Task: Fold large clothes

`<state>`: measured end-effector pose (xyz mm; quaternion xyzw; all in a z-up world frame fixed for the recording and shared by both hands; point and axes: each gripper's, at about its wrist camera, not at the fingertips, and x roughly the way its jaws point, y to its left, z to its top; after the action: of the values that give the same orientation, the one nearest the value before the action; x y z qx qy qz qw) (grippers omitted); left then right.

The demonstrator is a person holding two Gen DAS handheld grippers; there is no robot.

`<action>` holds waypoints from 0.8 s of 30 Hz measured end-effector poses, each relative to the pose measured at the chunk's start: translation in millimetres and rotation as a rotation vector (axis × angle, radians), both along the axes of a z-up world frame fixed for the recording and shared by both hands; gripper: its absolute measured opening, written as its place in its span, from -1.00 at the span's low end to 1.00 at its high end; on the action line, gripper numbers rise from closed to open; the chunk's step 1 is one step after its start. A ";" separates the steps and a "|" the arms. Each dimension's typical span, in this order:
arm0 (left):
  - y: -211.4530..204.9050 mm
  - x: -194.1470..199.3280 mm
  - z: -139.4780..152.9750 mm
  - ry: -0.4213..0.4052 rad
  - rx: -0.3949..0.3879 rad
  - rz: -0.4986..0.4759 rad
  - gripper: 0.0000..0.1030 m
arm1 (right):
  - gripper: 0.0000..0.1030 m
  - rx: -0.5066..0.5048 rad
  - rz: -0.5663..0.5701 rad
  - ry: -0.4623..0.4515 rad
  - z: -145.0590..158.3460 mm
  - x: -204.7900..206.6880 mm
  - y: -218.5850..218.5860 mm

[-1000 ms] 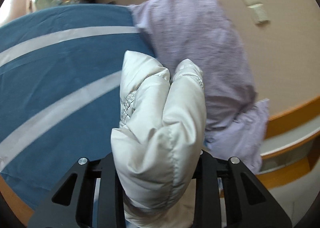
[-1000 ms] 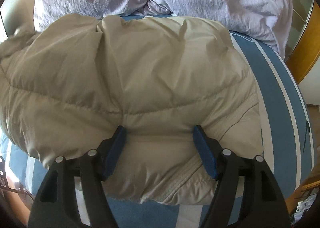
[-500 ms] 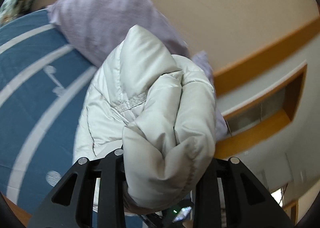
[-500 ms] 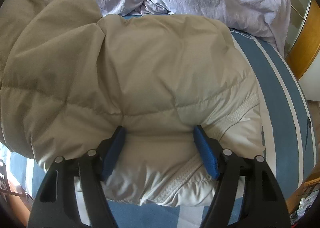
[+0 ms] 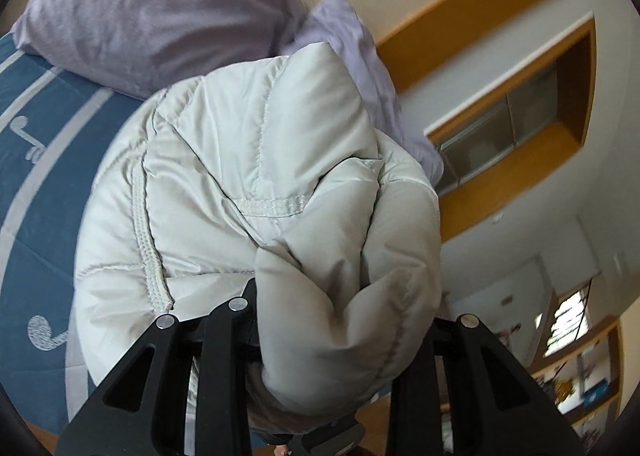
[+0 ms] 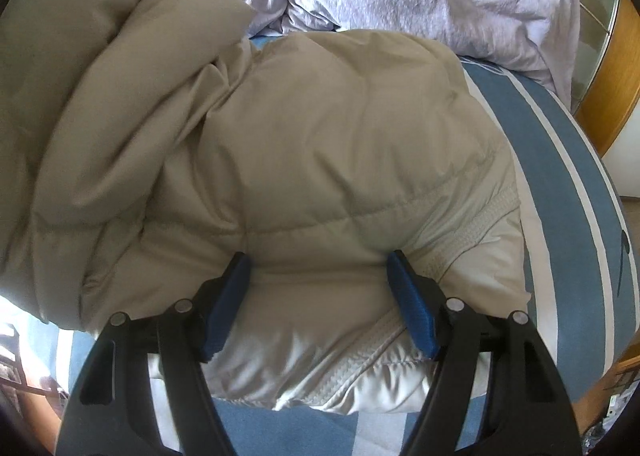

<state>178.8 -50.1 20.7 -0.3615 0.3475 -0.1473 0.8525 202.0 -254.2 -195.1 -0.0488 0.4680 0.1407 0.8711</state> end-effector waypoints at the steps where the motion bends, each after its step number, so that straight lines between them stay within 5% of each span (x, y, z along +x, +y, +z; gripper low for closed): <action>1: -7.7 2.4 -2.8 0.007 0.015 -0.016 -0.44 | 0.39 0.006 0.002 0.000 0.4 0.2 -1.0; 12: -64.3 17.6 -31.1 0.057 0.147 -0.138 -0.43 | 0.35 0.107 0.003 -0.070 16.1 -17.3 -33.8; 24: -124.4 25.6 -63.5 0.073 0.404 -0.252 -0.33 | 0.29 0.104 -0.108 -0.102 17.8 -38.0 -83.7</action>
<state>204.4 -174.5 -42.7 -0.1428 0.4429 -0.1668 0.8692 163.9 -337.9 -177.3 0.0148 0.4172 0.1149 0.9014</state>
